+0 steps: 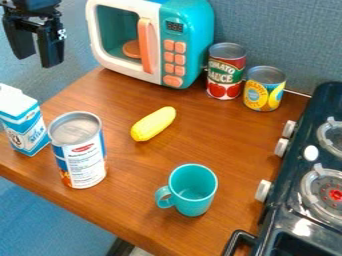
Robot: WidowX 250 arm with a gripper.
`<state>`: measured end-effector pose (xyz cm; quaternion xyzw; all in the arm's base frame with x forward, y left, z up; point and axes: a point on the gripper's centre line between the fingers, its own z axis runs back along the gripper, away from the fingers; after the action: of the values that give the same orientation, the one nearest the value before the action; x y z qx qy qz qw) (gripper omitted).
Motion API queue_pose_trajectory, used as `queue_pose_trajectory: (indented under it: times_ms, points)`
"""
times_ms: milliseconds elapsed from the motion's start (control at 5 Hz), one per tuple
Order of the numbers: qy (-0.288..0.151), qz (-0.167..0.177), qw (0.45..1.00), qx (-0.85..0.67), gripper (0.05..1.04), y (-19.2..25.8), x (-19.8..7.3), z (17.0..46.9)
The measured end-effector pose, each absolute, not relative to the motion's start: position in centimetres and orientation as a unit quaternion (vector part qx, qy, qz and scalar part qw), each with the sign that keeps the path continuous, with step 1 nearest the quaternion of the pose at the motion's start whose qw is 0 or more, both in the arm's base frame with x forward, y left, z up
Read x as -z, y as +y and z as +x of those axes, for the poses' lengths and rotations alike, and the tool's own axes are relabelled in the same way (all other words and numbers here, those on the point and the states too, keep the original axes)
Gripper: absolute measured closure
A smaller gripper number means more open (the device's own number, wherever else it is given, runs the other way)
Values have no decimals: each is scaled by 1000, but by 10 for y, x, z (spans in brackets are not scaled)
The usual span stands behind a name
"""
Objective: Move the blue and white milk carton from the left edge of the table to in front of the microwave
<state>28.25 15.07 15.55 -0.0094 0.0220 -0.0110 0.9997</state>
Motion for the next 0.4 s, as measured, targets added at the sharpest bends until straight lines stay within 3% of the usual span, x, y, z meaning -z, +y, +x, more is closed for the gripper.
queue_pose_trajectory:
  times_ms: [200, 400]
  points:
    - [37, -17, 999, 11, 79, 150, -145, 282]
    - [44, 17, 998, 45, 79, 155, -142, 266]
